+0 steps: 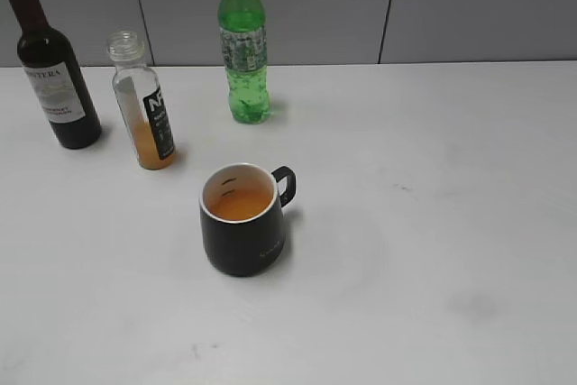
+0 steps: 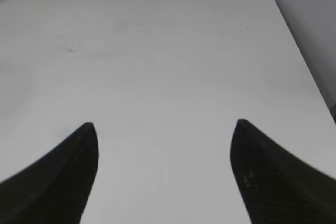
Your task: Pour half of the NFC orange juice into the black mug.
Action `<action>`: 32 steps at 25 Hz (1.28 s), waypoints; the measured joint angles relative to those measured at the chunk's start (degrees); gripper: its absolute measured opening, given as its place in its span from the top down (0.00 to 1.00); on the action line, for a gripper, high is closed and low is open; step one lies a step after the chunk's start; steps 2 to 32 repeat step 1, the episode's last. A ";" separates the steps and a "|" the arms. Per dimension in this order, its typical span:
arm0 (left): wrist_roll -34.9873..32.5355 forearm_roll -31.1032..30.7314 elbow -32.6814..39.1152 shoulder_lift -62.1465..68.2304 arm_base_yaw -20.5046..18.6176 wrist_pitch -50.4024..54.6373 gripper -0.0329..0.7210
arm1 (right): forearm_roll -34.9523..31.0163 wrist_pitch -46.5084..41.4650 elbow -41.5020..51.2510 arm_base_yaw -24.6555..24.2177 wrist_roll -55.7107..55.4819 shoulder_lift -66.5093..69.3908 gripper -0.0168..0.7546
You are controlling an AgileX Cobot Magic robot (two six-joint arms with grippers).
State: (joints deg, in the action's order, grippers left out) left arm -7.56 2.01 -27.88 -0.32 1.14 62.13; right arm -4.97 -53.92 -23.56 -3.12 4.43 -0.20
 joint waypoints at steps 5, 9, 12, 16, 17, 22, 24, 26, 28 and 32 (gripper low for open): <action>0.00 0.00 0.00 0.00 0.00 0.00 0.24 | 0.00 0.00 0.00 0.00 0.00 0.00 0.21; 0.00 0.00 0.00 0.00 0.00 0.00 0.24 | 0.00 0.00 0.00 0.00 0.00 0.00 0.21; 0.00 0.00 0.00 0.00 0.00 0.00 0.24 | 0.00 0.00 0.00 0.00 0.00 0.00 0.21; 0.00 0.00 0.00 0.00 0.00 0.00 0.24 | 0.00 0.00 0.00 0.00 0.00 0.00 0.21; 0.00 0.00 0.00 0.00 0.00 0.00 0.24 | 0.00 0.00 0.00 0.00 0.00 0.00 0.21; 0.00 0.00 0.00 0.00 0.00 0.00 0.24 | 0.00 0.00 0.00 0.00 0.00 0.00 0.21; 0.00 0.00 0.00 0.00 0.00 0.00 0.24 | 0.00 0.00 0.00 0.00 0.00 0.00 0.21; 0.00 0.00 0.00 0.00 0.00 0.00 0.24 | 0.00 0.00 0.00 0.00 0.00 0.00 0.21; 0.00 0.00 0.00 0.00 0.00 0.00 0.24 | 0.00 0.00 0.00 0.00 0.00 0.00 0.21; 0.00 0.00 0.00 0.00 0.00 0.00 0.24 | 0.00 0.00 0.00 0.00 0.00 0.00 0.21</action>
